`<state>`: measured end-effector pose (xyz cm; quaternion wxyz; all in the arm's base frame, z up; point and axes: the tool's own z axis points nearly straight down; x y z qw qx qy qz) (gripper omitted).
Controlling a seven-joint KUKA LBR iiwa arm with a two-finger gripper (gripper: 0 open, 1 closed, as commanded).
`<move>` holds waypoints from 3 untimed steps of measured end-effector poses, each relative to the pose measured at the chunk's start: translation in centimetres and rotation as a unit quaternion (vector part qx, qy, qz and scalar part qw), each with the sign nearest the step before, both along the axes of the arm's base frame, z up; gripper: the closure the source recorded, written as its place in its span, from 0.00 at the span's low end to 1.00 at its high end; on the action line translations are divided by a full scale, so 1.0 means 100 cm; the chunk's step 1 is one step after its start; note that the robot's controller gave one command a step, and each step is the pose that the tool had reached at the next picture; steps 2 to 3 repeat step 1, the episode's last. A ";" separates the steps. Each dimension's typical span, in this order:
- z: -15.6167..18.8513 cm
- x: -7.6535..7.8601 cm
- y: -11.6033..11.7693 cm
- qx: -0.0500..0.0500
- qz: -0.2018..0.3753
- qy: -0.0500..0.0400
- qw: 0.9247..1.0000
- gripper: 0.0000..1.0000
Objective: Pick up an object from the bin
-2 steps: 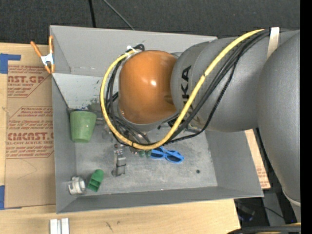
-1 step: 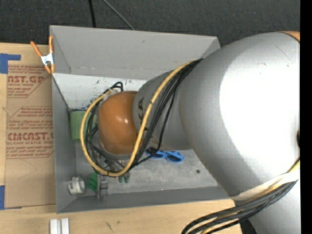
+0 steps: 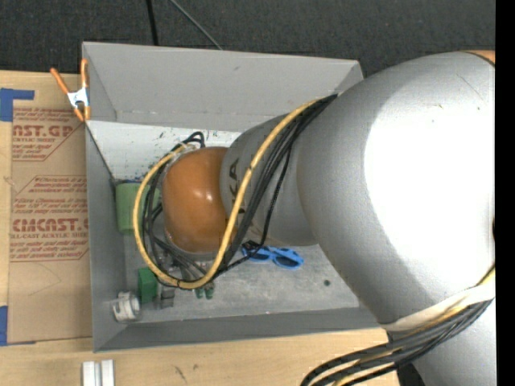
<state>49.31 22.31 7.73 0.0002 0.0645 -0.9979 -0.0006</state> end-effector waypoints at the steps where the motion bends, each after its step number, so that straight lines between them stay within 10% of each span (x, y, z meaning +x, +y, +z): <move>1: 0.213 0.045 0.002 0.002 0.026 -0.006 1.000 1.00; 3: 0.213 0.045 0.002 0.002 0.026 -0.006 1.000 1.00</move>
Offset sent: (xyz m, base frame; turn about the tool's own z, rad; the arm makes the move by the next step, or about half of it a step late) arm 0.0432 0.0006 0.2075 -0.0518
